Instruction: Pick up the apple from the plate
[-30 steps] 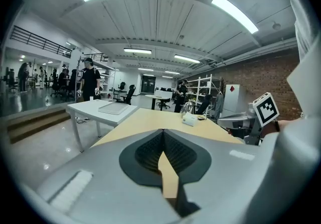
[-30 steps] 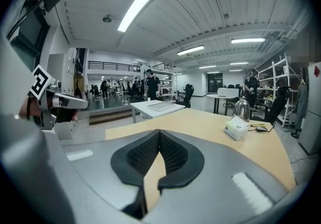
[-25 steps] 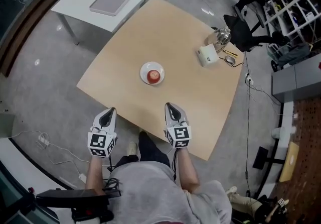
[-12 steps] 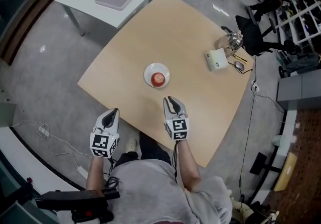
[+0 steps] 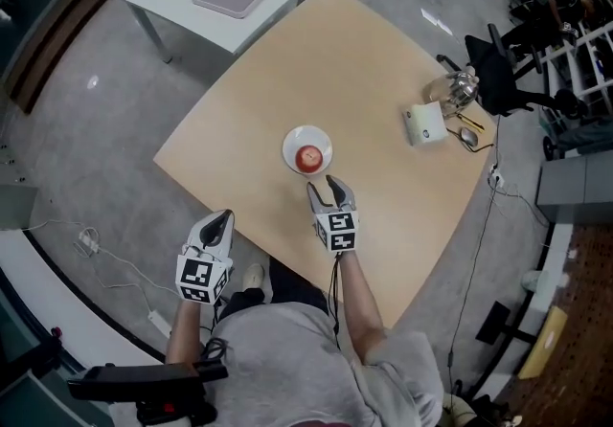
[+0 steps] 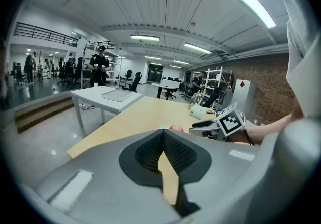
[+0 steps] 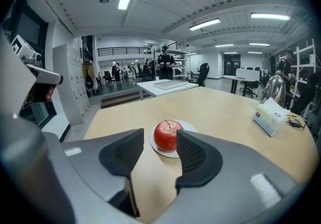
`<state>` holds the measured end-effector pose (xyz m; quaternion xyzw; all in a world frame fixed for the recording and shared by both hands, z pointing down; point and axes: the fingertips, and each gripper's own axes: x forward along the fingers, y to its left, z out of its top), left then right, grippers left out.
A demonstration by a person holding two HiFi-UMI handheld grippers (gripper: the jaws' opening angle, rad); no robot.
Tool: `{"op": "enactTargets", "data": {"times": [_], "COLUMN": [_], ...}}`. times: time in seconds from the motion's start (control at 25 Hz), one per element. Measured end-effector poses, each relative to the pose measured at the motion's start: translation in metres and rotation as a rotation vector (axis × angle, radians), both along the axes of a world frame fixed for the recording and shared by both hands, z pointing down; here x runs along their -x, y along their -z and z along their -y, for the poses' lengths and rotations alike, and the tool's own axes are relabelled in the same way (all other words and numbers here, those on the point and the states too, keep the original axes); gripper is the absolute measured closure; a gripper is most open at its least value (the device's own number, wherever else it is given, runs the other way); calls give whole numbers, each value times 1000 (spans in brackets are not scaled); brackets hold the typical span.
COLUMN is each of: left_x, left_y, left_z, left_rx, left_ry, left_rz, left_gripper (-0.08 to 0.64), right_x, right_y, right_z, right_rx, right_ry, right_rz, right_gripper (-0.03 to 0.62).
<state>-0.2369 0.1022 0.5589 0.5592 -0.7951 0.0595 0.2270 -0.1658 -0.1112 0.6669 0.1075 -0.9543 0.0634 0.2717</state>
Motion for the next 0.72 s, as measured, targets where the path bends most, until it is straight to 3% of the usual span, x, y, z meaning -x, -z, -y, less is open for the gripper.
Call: {"op": "enactTargets", "data": {"times": [0.44,0.72], "left_x": [12,18], "left_y": [-4,-9], "left_z": [-1,-4], "left_rx": [24,38], "left_ry": [60,92], "left_rz": [-16,-30], "left_gripper": [540,540], "right_x": [32,50], "right_y": [-40,-50], "right_z": [19,23], "right_rx": [72,52], "right_ry": [40,62], "right_rz": [-71,-93], "right_gripper": [276,225]}}
